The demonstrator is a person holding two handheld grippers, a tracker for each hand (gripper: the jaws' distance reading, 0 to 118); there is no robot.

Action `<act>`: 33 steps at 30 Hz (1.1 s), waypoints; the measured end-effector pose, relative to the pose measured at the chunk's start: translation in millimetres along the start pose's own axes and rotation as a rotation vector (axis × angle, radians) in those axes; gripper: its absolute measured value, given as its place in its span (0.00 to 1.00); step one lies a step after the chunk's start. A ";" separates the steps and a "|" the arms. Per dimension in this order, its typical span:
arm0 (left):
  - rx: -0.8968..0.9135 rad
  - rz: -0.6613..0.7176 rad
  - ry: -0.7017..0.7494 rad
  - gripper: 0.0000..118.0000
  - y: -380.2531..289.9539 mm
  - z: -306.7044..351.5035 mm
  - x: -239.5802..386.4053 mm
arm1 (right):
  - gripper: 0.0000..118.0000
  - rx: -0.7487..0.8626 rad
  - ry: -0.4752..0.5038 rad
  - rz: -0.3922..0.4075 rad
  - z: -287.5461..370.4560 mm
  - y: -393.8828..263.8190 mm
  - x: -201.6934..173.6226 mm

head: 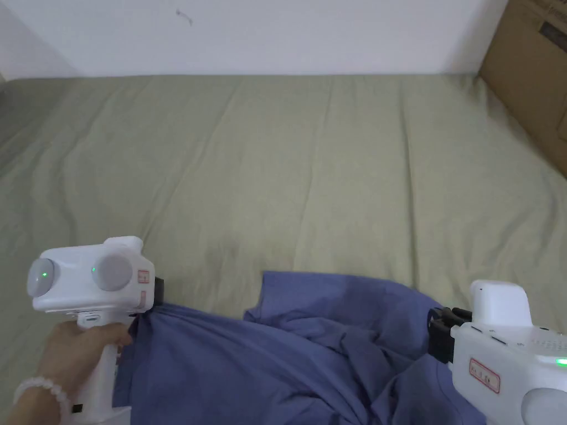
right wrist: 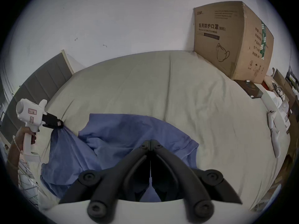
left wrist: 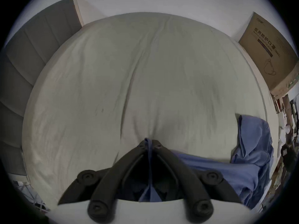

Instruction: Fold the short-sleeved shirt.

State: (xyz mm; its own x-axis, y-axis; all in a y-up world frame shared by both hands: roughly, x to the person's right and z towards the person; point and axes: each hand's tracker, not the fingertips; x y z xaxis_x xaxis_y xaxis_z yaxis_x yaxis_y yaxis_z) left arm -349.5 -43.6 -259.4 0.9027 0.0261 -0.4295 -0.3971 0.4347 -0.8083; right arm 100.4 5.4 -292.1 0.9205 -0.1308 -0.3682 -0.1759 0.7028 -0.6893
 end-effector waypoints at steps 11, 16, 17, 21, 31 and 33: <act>0.072 -0.009 -0.048 0.02 -2.8 48.3 1.8 | 0.77 -0.332 0.045 0.143 -121.8 80.7 23.2; 0.066 0.010 -0.068 0.02 -3.0 47.0 -2.7 | 0.74 -0.425 0.015 0.186 -159.1 67.4 16.9; 0.063 0.008 -0.067 0.02 -1.3 44.2 -3.3 | 0.73 -0.416 0.015 0.185 -154.1 68.4 15.7; 0.053 -0.013 -0.051 0.02 -1.9 41.9 -1.1 | 0.30 -0.408 0.038 0.220 -141.5 74.8 15.7; 0.102 0.021 -0.048 0.02 -14.0 90.1 -10.0 | 0.01 -0.342 0.070 0.146 -92.5 74.1 25.8; 0.138 0.019 -0.046 0.02 -16.1 112.3 -13.9 | 0.01 -0.296 0.104 0.058 -70.5 88.7 37.6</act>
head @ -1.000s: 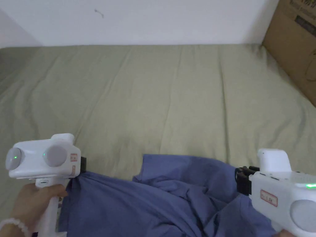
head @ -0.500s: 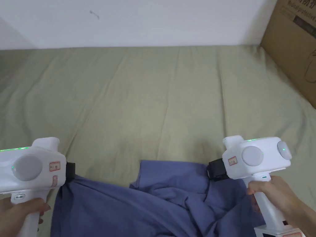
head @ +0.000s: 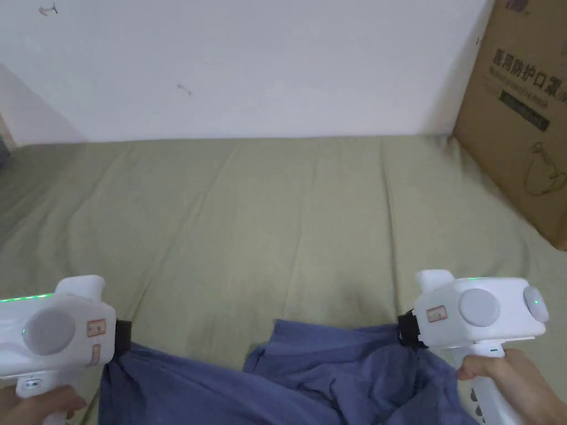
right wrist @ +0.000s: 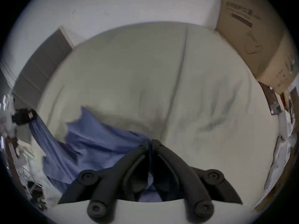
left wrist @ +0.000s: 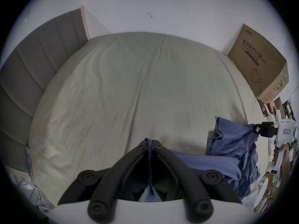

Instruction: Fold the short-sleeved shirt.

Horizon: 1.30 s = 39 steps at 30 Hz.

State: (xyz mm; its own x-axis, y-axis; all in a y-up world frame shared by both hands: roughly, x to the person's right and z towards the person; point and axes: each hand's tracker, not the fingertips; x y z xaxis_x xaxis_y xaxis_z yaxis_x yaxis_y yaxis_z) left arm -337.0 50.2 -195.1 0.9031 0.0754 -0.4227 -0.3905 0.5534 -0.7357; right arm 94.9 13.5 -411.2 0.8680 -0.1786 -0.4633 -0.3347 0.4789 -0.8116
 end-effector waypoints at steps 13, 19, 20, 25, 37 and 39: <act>0.330 0.026 0.116 0.02 36.3 160.9 -18.8 | 0.01 0.437 -0.038 -0.140 230.9 42.7 32.7; 0.442 0.007 0.107 0.02 65.3 214.8 -12.3 | 0.01 0.565 0.004 -0.184 295.7 74.9 43.9; 0.458 0.013 0.106 0.02 70.4 221.0 -9.7 | 0.01 0.572 0.004 -0.181 303.1 82.2 42.5; 0.530 0.013 0.118 0.02 115.5 247.1 0.6 | 0.01 0.653 0.006 -0.212 336.1 126.1 34.6; 0.744 0.008 0.224 0.02 287.5 279.7 13.4 | 0.01 0.836 -0.086 -0.196 401.2 283.8 -11.1; 0.773 0.017 0.245 0.02 312.3 281.7 15.6 | 0.01 0.852 -0.098 -0.196 408.0 305.5 -18.3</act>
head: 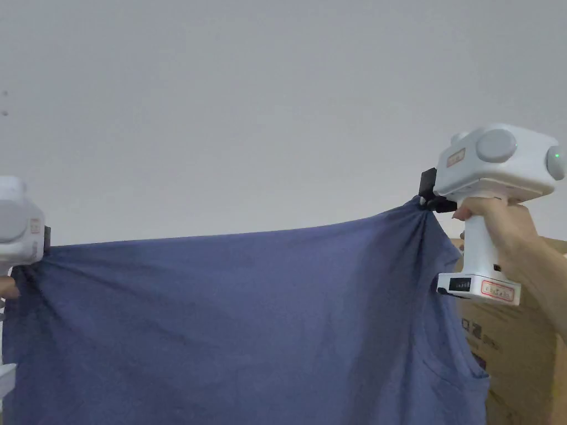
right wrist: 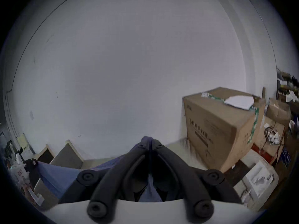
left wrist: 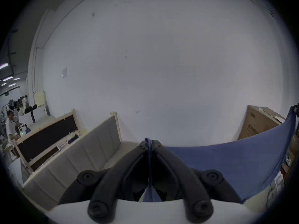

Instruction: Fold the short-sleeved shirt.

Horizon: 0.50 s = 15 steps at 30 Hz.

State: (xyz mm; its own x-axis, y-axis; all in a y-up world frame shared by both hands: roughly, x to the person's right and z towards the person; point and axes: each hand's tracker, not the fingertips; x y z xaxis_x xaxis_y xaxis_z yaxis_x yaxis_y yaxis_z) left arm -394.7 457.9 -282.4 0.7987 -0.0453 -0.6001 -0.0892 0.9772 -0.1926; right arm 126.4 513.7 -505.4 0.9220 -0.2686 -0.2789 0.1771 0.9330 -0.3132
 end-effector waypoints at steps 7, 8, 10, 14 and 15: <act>0.115 0.046 0.044 0.02 27.3 -36.7 2.8 | 0.01 0.071 0.027 -0.012 -33.7 14.3 -11.2; 0.121 0.035 0.044 0.02 23.0 -42.6 3.6 | 0.01 0.062 0.028 -0.007 -40.0 9.6 -9.7; 0.120 0.003 0.069 0.02 5.1 -59.6 8.2 | 0.01 0.017 0.025 -0.006 -58.7 -8.6 -5.4; 0.003 -0.055 0.052 0.02 -55.5 -95.9 16.8 | 0.01 -0.080 0.008 0.001 -99.6 -65.2 5.4; -0.034 -0.056 0.066 0.02 -76.8 -107.6 19.3 | 0.01 -0.118 0.007 0.003 -112.8 -85.4 9.2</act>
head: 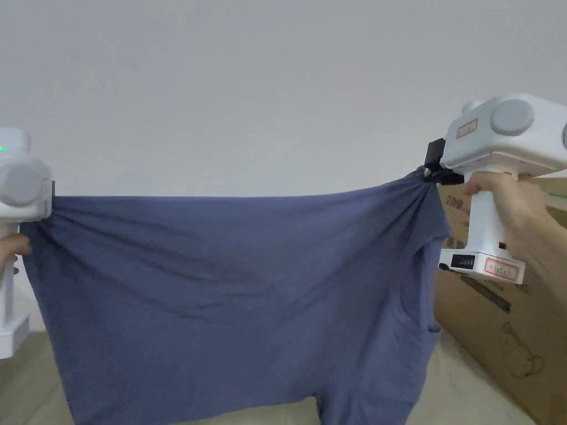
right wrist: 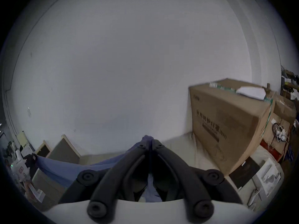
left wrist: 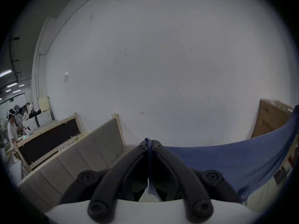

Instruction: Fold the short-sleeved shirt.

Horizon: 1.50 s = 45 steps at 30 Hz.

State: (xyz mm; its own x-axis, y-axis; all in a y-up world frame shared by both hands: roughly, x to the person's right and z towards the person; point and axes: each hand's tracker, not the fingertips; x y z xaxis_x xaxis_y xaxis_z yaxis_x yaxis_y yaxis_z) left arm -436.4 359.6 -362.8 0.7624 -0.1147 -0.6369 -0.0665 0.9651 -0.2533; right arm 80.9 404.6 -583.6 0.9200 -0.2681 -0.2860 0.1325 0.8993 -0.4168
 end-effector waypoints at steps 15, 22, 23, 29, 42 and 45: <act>-0.604 -0.132 -0.009 0.02 -319.6 -110.2 46.1 | 0.01 -0.592 -0.173 -0.063 -157.3 -322.1 81.4; -0.652 -0.186 -0.076 0.02 -364.2 -48.8 12.7 | 0.01 -0.663 -0.138 -0.094 -83.8 -383.7 111.8; -0.636 -0.182 -0.074 0.02 -367.9 -34.3 7.0 | 0.01 -0.653 -0.139 -0.097 -65.4 -391.6 114.2; -0.622 -0.251 -0.103 0.02 -398.2 78.3 -35.1 | 0.01 -0.700 -0.099 -0.061 67.4 -442.1 129.3; -0.647 -0.227 -0.099 0.02 -479.0 308.4 -112.2 | 0.01 -0.767 -0.092 -0.017 273.9 -529.2 147.4; -0.665 -0.226 -0.099 0.02 -492.3 324.4 -121.6 | 0.01 -0.754 -0.111 0.020 291.9 -536.8 151.2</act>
State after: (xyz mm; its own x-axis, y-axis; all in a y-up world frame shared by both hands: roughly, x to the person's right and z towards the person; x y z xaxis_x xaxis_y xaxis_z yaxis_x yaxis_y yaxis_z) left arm -287.6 -25.2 75.6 0.8569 -0.2427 -0.4547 -0.2546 0.5678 -0.7828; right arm 256.7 -17.9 -151.3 0.9564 -0.1826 -0.2279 -0.1357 0.4133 -0.9004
